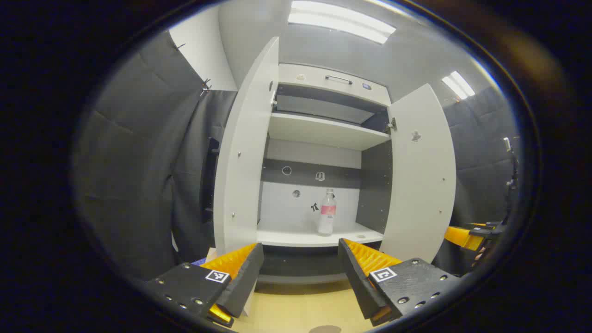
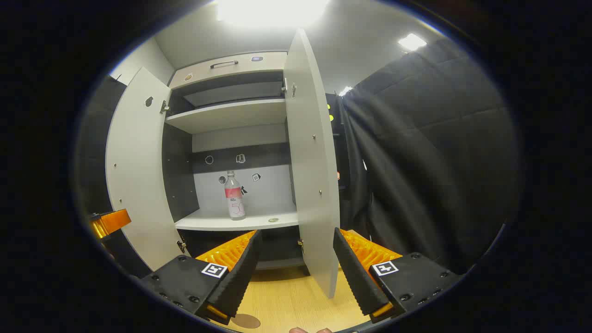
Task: Grasp the bottle in the cabinet with the left hand and place it on the coaster, then close the right door with the right hand and the left door with the left hand.
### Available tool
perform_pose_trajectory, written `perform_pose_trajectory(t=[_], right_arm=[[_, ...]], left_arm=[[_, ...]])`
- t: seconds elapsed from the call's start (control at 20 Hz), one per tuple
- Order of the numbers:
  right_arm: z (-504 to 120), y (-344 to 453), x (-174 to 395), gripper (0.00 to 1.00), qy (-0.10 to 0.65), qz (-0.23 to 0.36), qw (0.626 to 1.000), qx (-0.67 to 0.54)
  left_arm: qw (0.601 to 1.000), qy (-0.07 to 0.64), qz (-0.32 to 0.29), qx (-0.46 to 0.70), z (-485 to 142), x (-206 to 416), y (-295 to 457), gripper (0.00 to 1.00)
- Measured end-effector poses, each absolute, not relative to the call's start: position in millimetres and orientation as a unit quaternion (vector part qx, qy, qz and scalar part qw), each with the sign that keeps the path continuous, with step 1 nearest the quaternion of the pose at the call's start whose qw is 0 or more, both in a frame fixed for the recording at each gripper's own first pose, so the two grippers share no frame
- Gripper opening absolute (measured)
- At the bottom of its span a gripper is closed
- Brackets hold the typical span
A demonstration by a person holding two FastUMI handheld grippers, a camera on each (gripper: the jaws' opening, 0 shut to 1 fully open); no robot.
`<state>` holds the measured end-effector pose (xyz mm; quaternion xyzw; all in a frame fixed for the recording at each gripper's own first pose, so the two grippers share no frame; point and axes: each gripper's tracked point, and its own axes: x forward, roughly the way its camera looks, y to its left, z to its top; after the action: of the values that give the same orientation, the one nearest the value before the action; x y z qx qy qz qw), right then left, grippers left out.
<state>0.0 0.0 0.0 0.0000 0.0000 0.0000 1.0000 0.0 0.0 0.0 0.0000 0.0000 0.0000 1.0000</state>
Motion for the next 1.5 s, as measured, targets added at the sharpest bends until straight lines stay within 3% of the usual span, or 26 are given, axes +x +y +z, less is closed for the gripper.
perform_pose_trajectory(t=[0.05,0.45,1.05,1.25,1.5], right_arm=[[-1,2,1,0.98,0.0,-0.001,1.0,0.0],[1,25,10,0.98,-0.007,0.008,1.0,-0.007],[-4,48,19,0.96,-0.001,0.021,1.0,-0.014],[-2,32,14,0.97,0.007,-0.001,1.0,-0.022],[9,-24,-3,0.98,0.007,-0.071,0.996,-0.044]], left_arm=[[1.0,0.001,-0.001,0.0,0,0,1,0.94],[0.999,0.011,-0.028,0.023,-7,6,-5,0.94],[0.999,0.027,-0.019,0.032,-21,13,15,0.94],[0.998,0.044,-0.037,0.027,-24,22,1,0.94],[0.996,0.038,-0.081,0.013,-17,54,-38,0.94]])
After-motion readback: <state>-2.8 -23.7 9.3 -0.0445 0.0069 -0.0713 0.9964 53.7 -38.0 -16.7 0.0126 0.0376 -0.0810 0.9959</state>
